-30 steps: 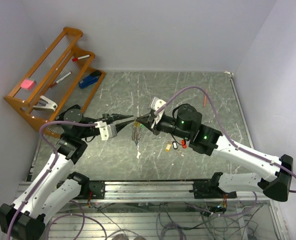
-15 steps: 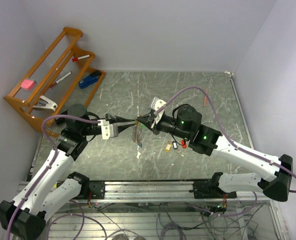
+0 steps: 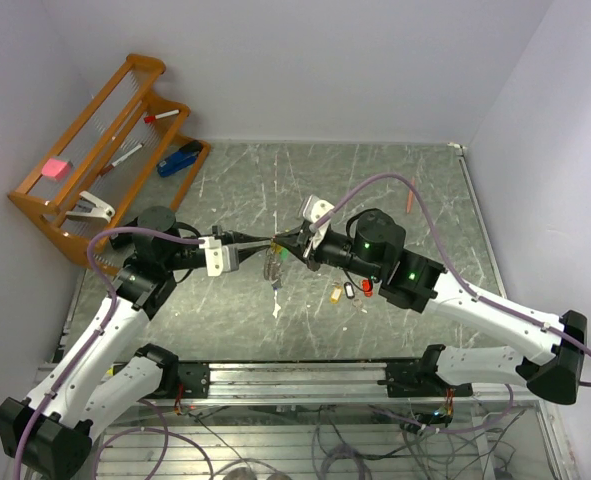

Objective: Put the keys on the keyring

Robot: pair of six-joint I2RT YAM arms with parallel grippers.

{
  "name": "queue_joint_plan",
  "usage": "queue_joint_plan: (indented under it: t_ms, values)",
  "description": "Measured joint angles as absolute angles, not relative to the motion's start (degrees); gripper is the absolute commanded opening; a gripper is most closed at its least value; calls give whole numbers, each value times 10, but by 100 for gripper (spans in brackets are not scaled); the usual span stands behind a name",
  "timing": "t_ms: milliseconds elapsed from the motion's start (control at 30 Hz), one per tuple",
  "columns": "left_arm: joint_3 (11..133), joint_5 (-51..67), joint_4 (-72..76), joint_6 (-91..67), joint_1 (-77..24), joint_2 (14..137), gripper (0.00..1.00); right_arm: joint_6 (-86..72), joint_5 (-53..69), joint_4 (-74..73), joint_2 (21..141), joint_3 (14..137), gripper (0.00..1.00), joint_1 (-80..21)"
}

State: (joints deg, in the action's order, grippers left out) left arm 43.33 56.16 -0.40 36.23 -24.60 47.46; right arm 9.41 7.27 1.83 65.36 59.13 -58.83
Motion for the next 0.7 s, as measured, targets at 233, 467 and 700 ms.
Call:
queue_joint_plan:
  t_ms: [233, 467, 700]
  values:
    - [433, 555, 4, 355, -246, 475, 29, 94, 83, 18, 648, 591, 0, -588]
    - [446, 577, -5, 360, -246, 483, 30, 93, 88, 18, 648, 591, 0, -588]
    - [473, 603, -44, 387, -245, 485, 30, 92, 93, 20, 648, 591, 0, -588]
